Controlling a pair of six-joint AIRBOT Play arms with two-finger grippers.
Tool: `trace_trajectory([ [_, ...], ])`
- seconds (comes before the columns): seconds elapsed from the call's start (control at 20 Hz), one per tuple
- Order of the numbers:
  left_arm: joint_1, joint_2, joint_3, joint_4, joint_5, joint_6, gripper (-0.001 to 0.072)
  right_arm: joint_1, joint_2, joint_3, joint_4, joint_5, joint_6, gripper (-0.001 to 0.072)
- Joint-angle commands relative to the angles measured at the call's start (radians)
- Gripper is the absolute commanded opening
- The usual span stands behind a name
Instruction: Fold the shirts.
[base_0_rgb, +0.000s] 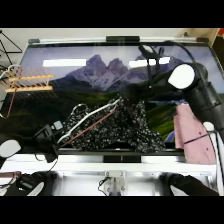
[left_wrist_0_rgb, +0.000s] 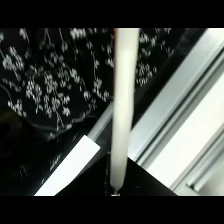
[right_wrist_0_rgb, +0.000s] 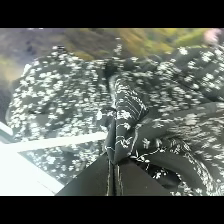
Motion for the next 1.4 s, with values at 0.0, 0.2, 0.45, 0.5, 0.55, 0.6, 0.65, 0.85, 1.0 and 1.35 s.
trace_trajectory([
  [0.0,0.000,-0.082,-0.002,-0.080,0.129,0.080,0.0043,0.040,0.000,0.025,-0.006,-0.005,-0.007,0.0064],
  [0.2,0.000,-0.098,-0.002,-0.132,0.167,0.120,0.0043,0.039,0.000,0.025,-0.097,-0.005,0.010,0.0101],
  [0.45,0.000,-0.111,-0.002,-0.132,0.178,0.119,0.0043,0.039,0.021,0.039,-0.124,0.007,0.062,0.0466],
  [0.5,0.000,-0.116,-0.002,-0.132,0.179,0.119,0.0044,0.039,0.039,0.049,-0.153,0.011,0.103,0.0466],
  [0.55,0.000,-0.119,-0.002,-0.132,0.178,0.119,0.0044,0.040,0.060,0.054,-0.178,0.013,0.148,0.0467],
  [0.6,0.000,-0.121,-0.002,-0.132,0.178,0.119,0.0043,0.040,0.076,0.054,-0.184,0.024,0.199,0.0558],
  [0.65,0.000,-0.122,-0.002,-0.132,0.178,0.119,0.0044,0.045,0.081,0.054,-0.180,0.064,0.237,0.0581],
  [0.85,0.000,-0.125,-0.002,-0.132,0.178,0.119,0.0044,0.225,0.053,-0.028,-0.429,0.177,0.349,0.0624],
  [1.0,0.000,-0.125,-0.002,-0.132,0.178,0.116,0.0044,0.284,0.003,-0.094,-0.584,0.121,0.424,0.0624],
  [1.35,0.000,-0.125,-0.002,-0.132,0.178,0.116,0.0044,0.282,-0.062,-0.096,-0.642,-0.070,0.432,0.0341],
])
